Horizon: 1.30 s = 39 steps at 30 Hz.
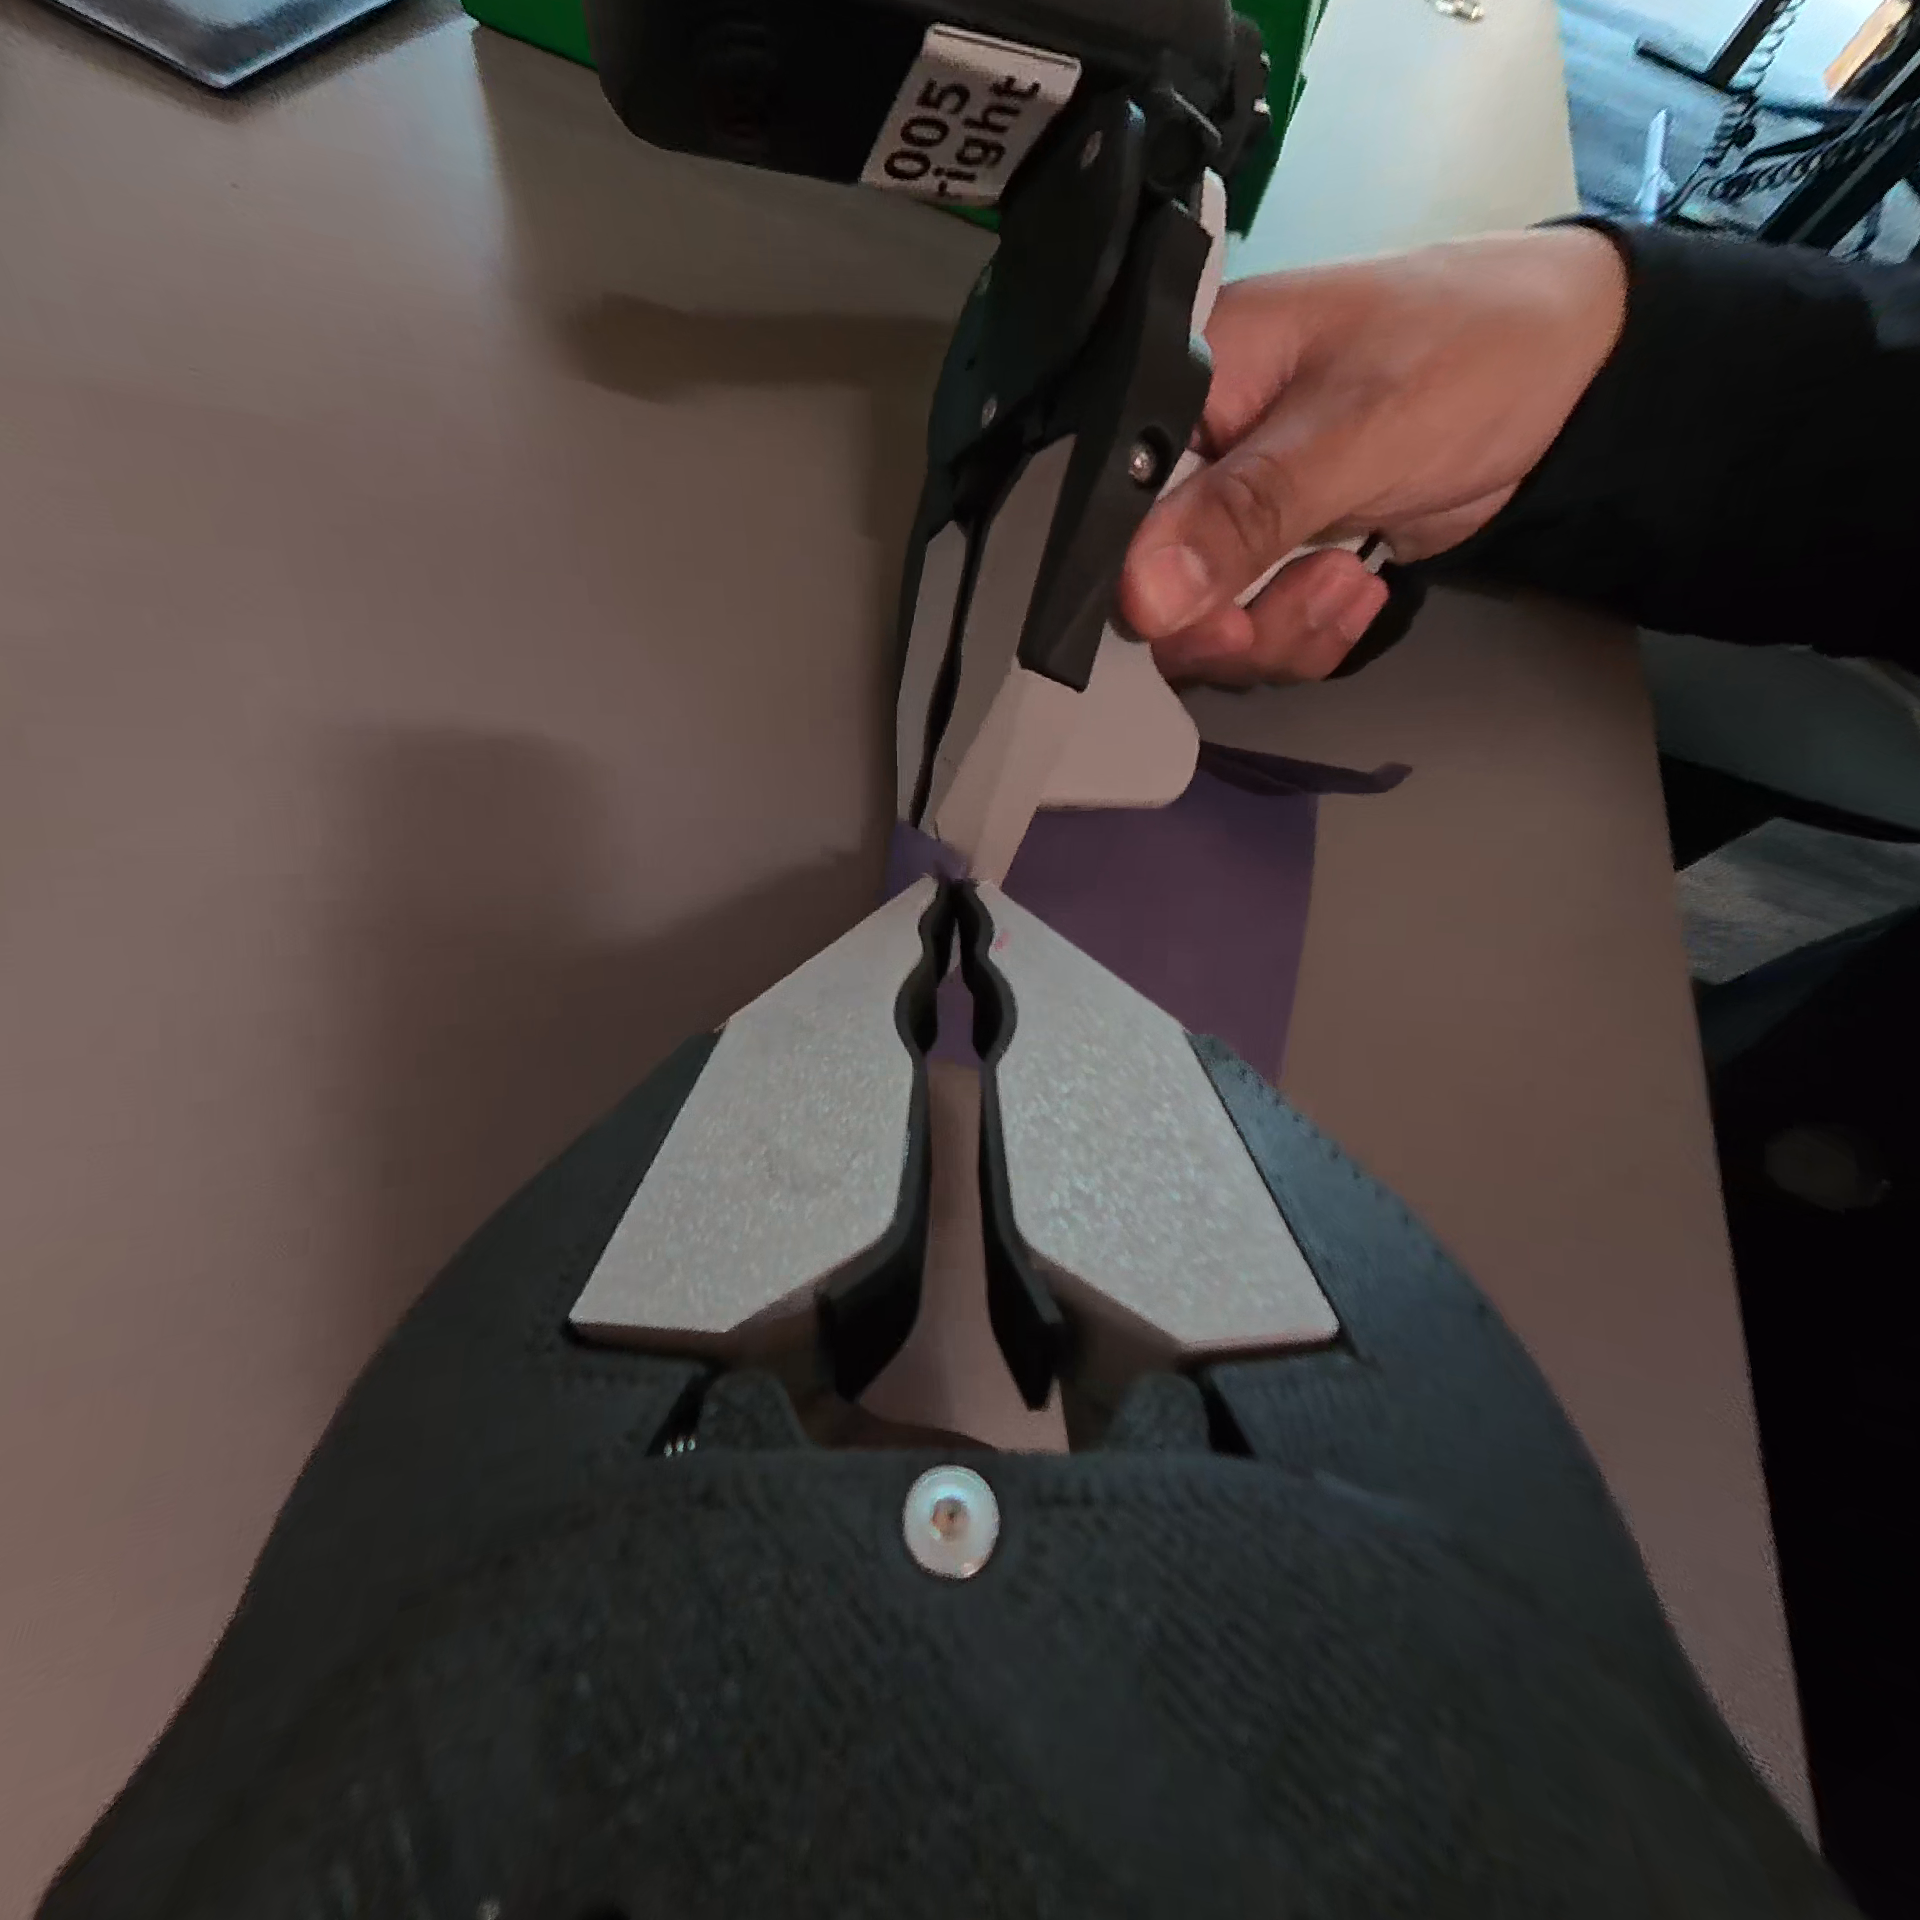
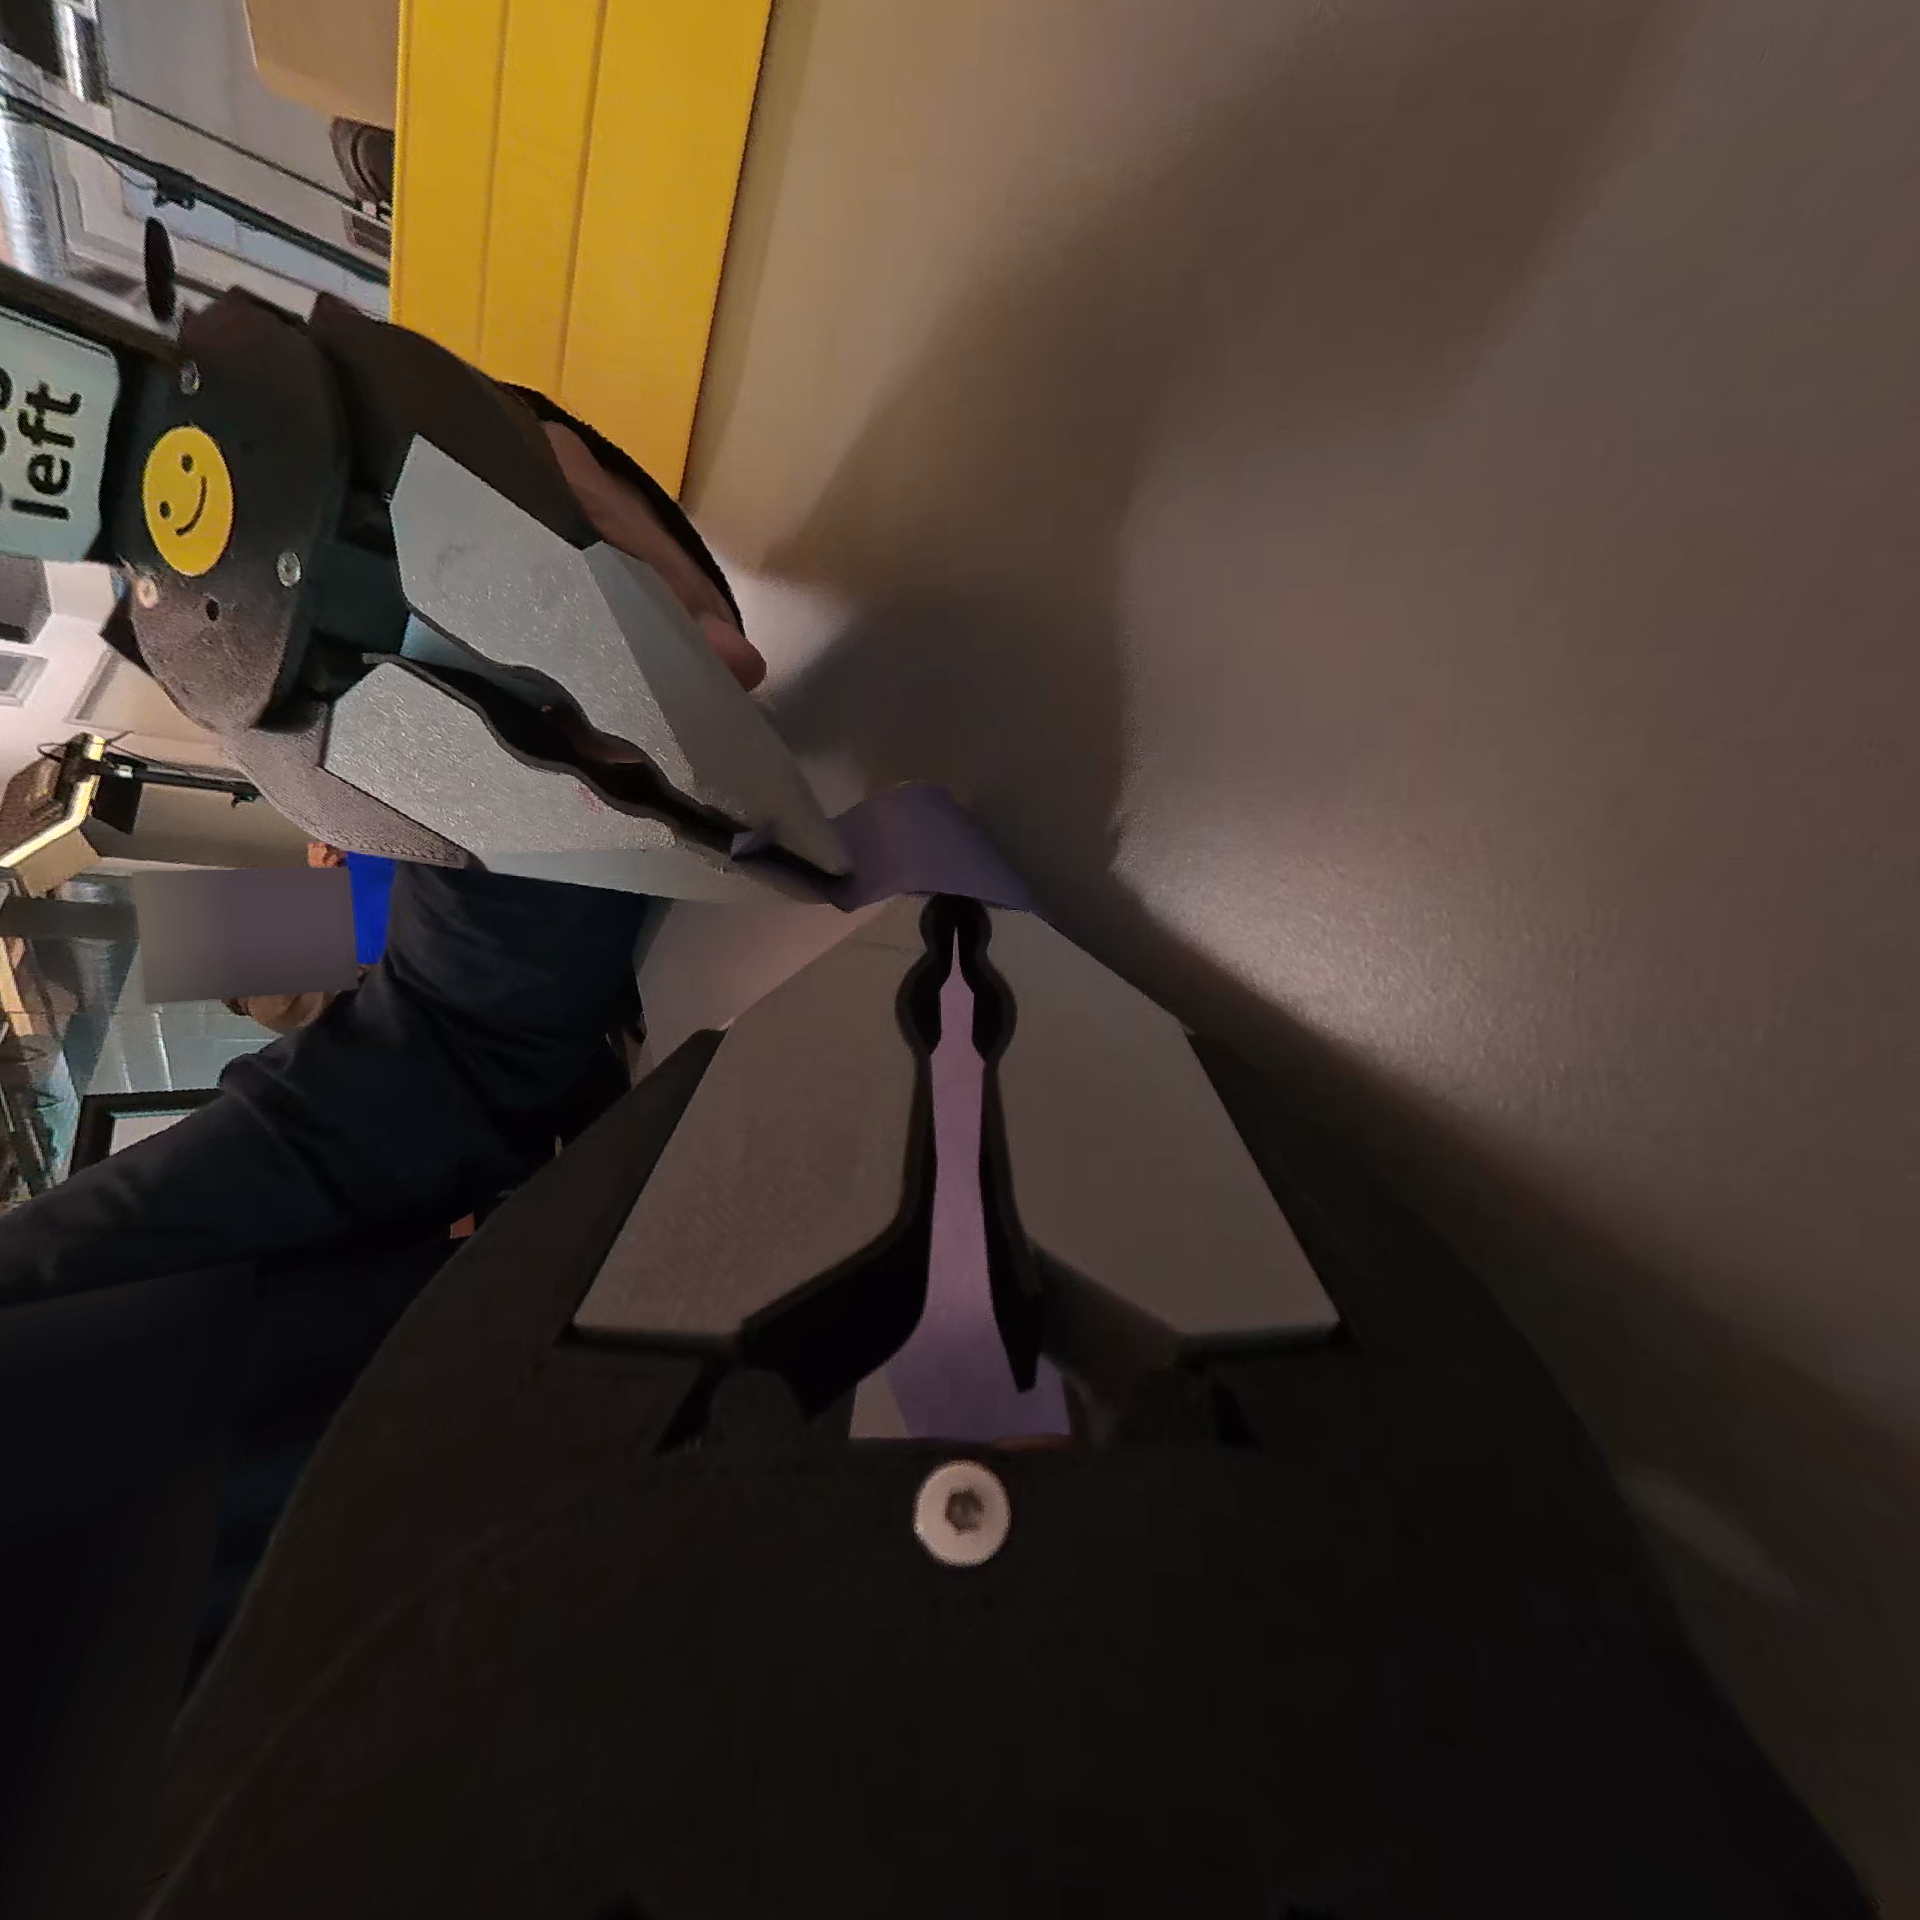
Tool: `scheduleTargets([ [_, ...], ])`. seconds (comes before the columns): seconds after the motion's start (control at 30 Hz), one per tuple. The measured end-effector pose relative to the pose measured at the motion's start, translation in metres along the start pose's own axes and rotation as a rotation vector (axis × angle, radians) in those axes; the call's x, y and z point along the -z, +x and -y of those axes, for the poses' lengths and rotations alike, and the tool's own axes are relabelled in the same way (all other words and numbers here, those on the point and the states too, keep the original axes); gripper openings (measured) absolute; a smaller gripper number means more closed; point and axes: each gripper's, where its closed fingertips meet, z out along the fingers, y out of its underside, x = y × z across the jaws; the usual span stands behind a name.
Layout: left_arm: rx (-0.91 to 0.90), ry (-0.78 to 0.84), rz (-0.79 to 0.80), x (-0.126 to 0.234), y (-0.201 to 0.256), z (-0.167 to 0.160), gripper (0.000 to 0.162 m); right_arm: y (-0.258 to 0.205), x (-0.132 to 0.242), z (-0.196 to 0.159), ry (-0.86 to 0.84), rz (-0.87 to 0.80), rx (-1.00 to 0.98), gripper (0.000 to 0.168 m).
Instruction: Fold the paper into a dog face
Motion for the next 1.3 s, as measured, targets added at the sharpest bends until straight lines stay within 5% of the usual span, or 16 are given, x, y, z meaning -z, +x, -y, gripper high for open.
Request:
scheduleTargets([
  [0.43, -0.084, 0.052, 0.215, 0.001, 0.000, -0.003, 0.000, 0.004, 0.005, 0.004, 0.041, -0.003, -0.025, 0.000],
  [1.07, -0.551, -0.167, 0.513, -0.015, 0.005, -0.026, 0.000, 0.008, 0.014, 0.006, 0.085, -0.006, -0.043, 0.000],
  [1.3, -0.535, -0.165, 0.511, -0.015, 0.004, -0.027, 0.000, 0.011, 0.019, 0.007, 0.102, -0.005, -0.057, 0.000],
])
